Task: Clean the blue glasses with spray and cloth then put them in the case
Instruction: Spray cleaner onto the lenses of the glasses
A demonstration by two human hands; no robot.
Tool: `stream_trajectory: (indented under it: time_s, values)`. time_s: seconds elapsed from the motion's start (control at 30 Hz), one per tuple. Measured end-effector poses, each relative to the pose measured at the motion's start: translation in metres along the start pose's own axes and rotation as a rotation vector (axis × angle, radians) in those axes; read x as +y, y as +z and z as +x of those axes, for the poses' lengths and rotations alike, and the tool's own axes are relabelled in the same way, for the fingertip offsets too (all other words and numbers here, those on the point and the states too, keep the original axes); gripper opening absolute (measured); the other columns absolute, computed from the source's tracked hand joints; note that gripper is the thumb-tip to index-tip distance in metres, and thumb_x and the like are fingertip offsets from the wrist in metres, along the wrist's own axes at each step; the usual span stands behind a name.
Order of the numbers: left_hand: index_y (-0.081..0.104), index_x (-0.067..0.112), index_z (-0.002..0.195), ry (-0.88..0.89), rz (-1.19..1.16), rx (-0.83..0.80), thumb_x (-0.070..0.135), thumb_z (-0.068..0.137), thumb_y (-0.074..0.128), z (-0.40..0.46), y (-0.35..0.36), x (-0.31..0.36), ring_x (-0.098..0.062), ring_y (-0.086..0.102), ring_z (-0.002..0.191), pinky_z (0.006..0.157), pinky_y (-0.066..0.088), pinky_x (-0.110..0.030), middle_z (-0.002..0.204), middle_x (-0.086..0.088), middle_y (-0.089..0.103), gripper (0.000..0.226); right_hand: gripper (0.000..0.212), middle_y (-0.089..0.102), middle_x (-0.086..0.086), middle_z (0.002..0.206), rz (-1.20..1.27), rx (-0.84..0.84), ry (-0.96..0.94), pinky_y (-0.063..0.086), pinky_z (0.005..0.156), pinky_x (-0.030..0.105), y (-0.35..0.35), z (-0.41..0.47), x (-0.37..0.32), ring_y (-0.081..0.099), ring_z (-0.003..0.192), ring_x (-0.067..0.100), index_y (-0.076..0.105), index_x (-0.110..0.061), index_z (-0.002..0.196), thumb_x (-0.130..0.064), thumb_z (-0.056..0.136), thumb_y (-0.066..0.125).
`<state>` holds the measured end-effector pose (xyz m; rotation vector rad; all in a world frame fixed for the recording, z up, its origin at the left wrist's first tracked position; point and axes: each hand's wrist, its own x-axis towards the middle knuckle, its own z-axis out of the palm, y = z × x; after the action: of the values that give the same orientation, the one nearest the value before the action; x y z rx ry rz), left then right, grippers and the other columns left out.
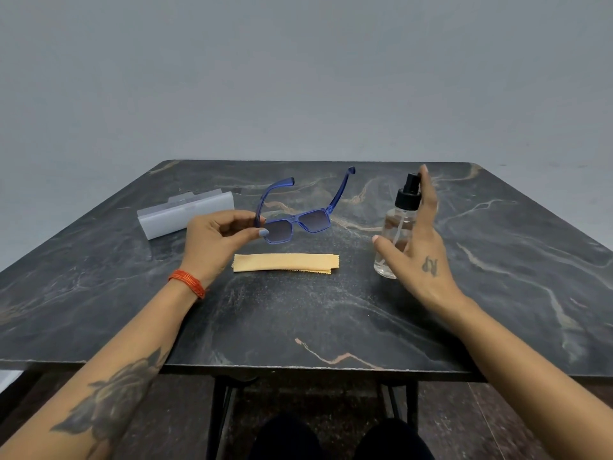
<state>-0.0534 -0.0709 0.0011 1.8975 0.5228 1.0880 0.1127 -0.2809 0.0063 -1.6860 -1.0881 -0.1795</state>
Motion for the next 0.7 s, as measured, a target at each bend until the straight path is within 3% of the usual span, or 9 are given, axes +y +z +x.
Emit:
stream_trajectory:
  time_s: [0.1,0.23,0.33,0.43,0.53,0.6,0.7]
  values:
    - [0.071,0.013,0.090,-0.005,-0.005,0.007,0.007,0.067,0.076,0.000,-0.001,-0.001,-0.006,0.069,0.078,0.073,0.053,-0.014,0.076,0.016,0.072,0.024,0.094,0.060,0.014,0.078,0.071,0.000,-0.039,0.054,0.058,0.046,0.002,0.000,-0.008,0.058,0.056,0.034,0.005,-0.049,0.142,-0.002,0.076,0.054]
    - [0.070,0.010,0.093,0.034,0.027,0.040,0.006,0.068,0.076,-0.001,0.000,0.000,-0.006,0.068,0.078,0.075,0.054,-0.015,0.085,0.001,0.071,0.026,0.089,0.054,-0.007,0.057,0.057,-0.048,-0.100,0.050,0.053,0.025,0.011,0.000,-0.018,0.050,0.046,0.010,0.022,-0.049,0.140,-0.009,0.068,0.055]
    - [0.070,0.011,0.093,0.079,0.051,0.064,0.006,0.068,0.076,-0.001,0.001,0.001,-0.002,0.066,0.076,0.074,0.053,-0.013,0.082,0.007,0.070,0.027,0.089,0.057,0.001,0.058,0.051,-0.101,-0.141,0.053,0.057,0.025,0.022,0.002,-0.027,0.054,0.047,0.012,0.022,-0.049,0.138,-0.005,0.071,0.060]
    - [0.071,0.014,0.090,0.110,0.063,0.086,0.007,0.067,0.078,0.000,0.000,0.000,-0.003,0.067,0.075,0.074,0.053,-0.015,0.077,0.017,0.070,0.025,0.094,0.053,-0.004,0.056,0.045,-0.156,-0.187,0.046,0.057,0.016,0.034,0.009,-0.034,0.046,0.047,0.009,0.017,-0.050,0.140,-0.003,0.069,0.059]
    - [0.070,0.014,0.091,0.125,0.077,0.111,0.008,0.068,0.078,0.001,0.000,-0.002,-0.010,0.067,0.077,0.076,0.055,-0.019,0.083,0.000,0.071,0.026,0.092,0.059,0.002,0.062,0.059,-0.213,-0.188,0.048,0.057,0.020,0.044,0.013,-0.041,0.045,0.048,0.010,0.022,-0.050,0.138,-0.001,0.068,0.057]
    - [0.071,0.013,0.091,0.132,0.078,0.120,0.008,0.068,0.078,0.003,0.001,-0.003,-0.012,0.068,0.079,0.077,0.055,-0.021,0.086,-0.003,0.071,0.025,0.088,0.066,0.009,0.071,0.035,-0.271,-0.160,0.051,0.062,0.024,0.051,0.014,-0.044,0.055,0.054,0.016,0.026,-0.052,0.134,-0.004,0.067,0.058]
    - [0.071,0.010,0.091,0.133,0.081,0.124,0.007,0.068,0.077,0.004,0.001,-0.004,-0.012,0.068,0.078,0.076,0.054,-0.019,0.088,-0.006,0.071,0.024,0.084,0.058,-0.002,0.056,-0.016,-0.312,-0.113,0.044,0.055,0.015,0.062,0.016,-0.041,0.051,0.050,0.011,0.030,-0.052,0.130,-0.006,0.065,0.059]
